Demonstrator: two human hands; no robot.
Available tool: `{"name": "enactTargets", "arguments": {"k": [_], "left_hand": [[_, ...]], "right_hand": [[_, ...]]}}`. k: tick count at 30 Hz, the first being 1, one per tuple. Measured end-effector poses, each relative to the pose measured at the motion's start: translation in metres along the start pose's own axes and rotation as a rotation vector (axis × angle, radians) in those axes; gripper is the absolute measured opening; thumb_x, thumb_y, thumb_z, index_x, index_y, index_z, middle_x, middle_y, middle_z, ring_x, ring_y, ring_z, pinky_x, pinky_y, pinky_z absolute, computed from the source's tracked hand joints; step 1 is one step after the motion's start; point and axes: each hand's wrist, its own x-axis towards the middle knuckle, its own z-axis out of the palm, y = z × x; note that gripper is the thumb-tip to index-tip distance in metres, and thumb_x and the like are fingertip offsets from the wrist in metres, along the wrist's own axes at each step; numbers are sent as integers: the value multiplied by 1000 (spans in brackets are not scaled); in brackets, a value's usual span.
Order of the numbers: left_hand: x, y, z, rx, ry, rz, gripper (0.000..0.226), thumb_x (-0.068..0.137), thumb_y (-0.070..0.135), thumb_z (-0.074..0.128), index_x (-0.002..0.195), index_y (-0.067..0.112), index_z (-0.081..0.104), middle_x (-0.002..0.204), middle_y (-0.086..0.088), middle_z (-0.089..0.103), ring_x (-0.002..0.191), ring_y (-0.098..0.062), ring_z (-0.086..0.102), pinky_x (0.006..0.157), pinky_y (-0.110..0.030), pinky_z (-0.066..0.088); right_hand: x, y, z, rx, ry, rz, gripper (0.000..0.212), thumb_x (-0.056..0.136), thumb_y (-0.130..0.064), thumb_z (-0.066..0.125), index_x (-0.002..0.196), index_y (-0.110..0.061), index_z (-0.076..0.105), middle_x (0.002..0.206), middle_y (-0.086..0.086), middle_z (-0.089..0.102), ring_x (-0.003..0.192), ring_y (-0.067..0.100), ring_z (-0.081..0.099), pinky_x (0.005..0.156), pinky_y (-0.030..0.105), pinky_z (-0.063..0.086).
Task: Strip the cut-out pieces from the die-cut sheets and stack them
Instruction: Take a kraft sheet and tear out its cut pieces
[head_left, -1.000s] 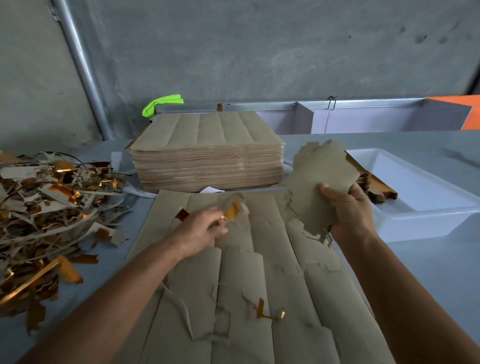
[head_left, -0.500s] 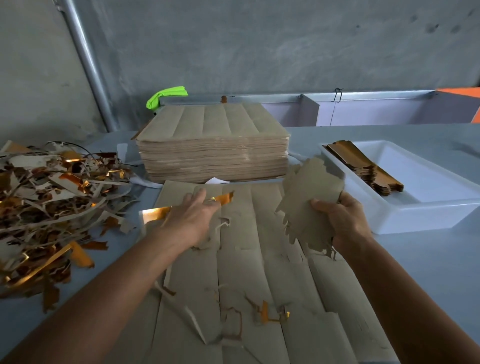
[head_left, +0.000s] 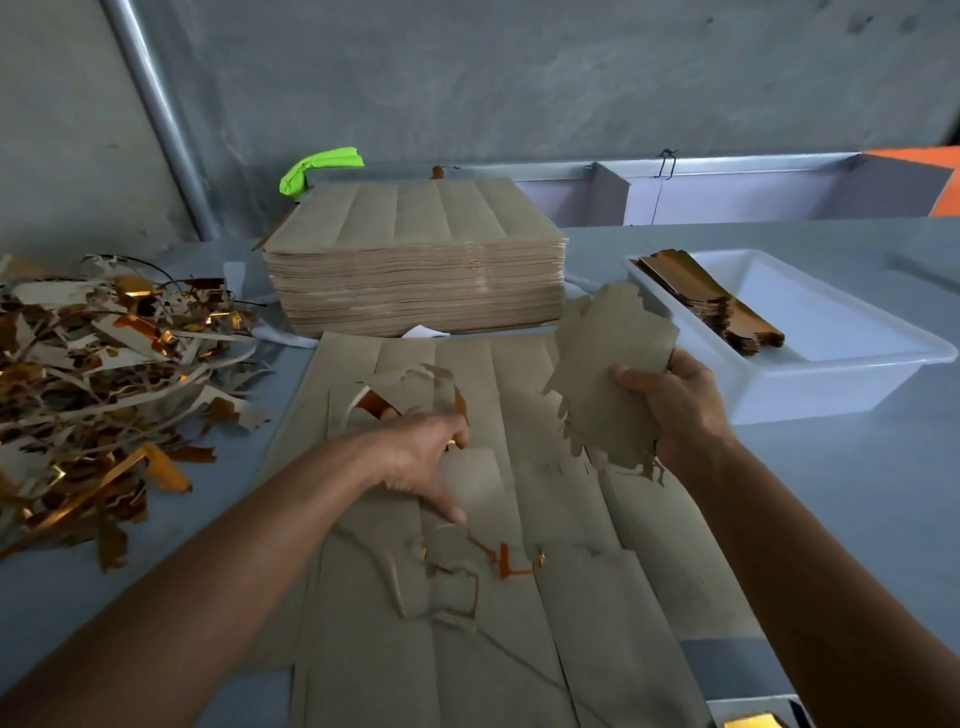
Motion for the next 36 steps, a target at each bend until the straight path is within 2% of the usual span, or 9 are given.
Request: {"name": "enactTargets", "arguments": {"k": [3,6,9,13,15,21,26,30,36], "left_hand": [[0,-3,1,-132,-3,24,64,56,44,87,110,28,55,110,15,56,105,-13,53,86,-29,45],[-5,-11,-3,-365,80,65,27,66,22,85,81,32,65,87,16,66,84,-8,62,70,-24,46],[-12,-21,-12,-611,244,93,30,73,8,78,98,21,68,97,7,70,91,-11,65,83,-25,51],[-24,-29,-29,-827,389,183,23,79,-1,70,94,15,66,89,6,73,83,-5,66,70,-15,52],[-27,-30,-35,-835,464,211,21,80,-3,68,97,10,65,91,1,71,82,-5,64,74,-16,52],[-34,-27,-48,-886,558,285,24,80,-4,67,92,16,64,83,9,71,79,1,64,73,-13,52],[-36,-24,-54,-830,603,325,20,79,-4,67,98,-4,61,92,-16,63,80,-9,58,73,-14,48],[-44,-20,-62,-848,609,377,25,72,9,69,94,2,62,91,-10,65,80,-4,61,75,-14,50],[-35,-25,-58,-729,713,284,12,81,-7,65,89,-11,56,86,-31,57,77,-22,52,70,-28,42]], "right_hand": [[-6,-2,-4,-13,-17,3,37,84,-5,67,117,-17,56,105,4,63,92,25,61,70,46,56],[-8,-4,-10,-11,-34,-48,35,84,-3,66,114,-16,55,97,1,64,84,22,64,53,36,57],[-7,-7,-15,-103,-20,-161,37,85,-2,65,112,-22,51,94,-5,61,85,18,63,47,26,53],[-1,-9,-20,-443,-72,-358,80,83,7,60,142,-37,27,133,6,47,115,27,51,83,45,54],[-2,-12,-17,-616,-172,-470,92,82,13,54,149,-36,15,138,0,39,120,19,42,97,36,44],[-3,-17,-10,-1036,-345,-506,29,92,0,53,114,-11,68,118,7,63,105,19,58,91,25,45],[-1,-23,-2,-1038,-438,-456,27,95,-6,51,108,-18,71,117,-1,64,105,13,56,93,24,43],[8,-28,-1,-1053,-425,-319,32,95,-1,48,106,-18,72,120,0,64,111,20,56,99,34,44],[-4,-23,4,-698,-576,-39,25,91,-18,54,83,-26,76,89,-6,73,78,7,68,71,24,53]]}}
